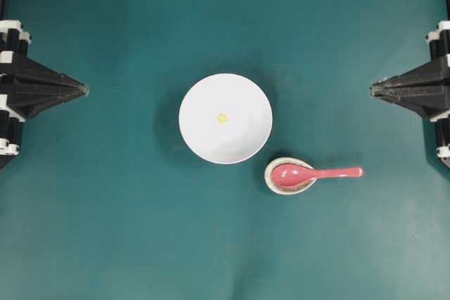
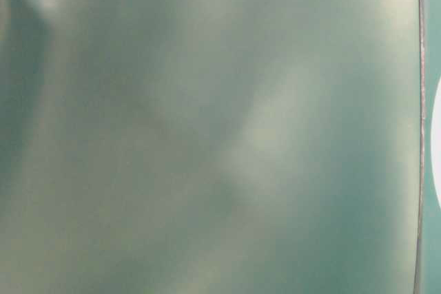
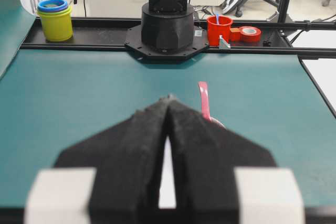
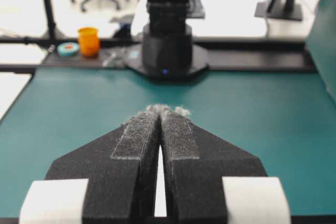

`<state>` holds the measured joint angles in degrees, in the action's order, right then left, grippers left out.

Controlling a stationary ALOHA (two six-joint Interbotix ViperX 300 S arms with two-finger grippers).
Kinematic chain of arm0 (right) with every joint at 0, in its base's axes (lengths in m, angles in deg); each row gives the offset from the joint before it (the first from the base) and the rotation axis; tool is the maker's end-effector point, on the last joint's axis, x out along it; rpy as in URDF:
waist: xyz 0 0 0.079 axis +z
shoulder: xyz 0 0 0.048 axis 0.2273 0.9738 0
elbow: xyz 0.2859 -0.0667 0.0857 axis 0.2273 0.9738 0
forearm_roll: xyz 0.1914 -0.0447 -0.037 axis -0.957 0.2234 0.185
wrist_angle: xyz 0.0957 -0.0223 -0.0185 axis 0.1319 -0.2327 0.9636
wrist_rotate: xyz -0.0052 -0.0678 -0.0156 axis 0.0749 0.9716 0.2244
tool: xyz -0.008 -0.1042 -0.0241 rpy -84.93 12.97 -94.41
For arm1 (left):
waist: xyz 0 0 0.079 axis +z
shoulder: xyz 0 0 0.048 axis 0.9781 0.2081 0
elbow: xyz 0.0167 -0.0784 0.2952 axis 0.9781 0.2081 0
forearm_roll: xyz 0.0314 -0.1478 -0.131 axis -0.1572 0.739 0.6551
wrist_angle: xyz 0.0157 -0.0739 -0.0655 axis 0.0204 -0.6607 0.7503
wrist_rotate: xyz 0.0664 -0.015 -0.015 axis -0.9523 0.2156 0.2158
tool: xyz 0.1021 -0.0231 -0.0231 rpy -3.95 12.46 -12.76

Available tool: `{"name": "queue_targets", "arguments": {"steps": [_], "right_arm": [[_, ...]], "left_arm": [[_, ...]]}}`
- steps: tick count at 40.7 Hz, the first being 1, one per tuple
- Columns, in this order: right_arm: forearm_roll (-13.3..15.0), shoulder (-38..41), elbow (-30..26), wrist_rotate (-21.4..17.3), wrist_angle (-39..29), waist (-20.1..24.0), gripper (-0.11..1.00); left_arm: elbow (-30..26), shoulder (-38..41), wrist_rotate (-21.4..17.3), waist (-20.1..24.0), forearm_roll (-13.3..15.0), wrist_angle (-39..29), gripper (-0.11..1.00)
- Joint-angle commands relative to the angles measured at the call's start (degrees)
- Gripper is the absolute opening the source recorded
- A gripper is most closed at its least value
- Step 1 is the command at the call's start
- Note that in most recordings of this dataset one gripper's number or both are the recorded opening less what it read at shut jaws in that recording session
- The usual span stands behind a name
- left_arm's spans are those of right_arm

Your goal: Scoop the yellow hexagonal prism block from the bowl with a spoon using the right arm.

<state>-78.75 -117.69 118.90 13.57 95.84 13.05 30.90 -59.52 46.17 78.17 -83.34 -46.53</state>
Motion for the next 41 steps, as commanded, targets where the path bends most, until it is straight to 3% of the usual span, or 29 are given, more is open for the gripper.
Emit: {"name": "queue_targets", "arguments": {"steps": [1,41], "right_arm": [[0.00,0.79,-0.79,0.44,0.18,-0.26,-0.02],[-1.85,2.11,-0.97,-0.53,-3.69,-1.05,-0.01]], "left_arm": [[-1.32,0.70,0.00,0.26,-0.70,-0.26,-0.01],[-1.23,0.79,0.00,1.41,-0.70,-0.44,-0.01]]}}
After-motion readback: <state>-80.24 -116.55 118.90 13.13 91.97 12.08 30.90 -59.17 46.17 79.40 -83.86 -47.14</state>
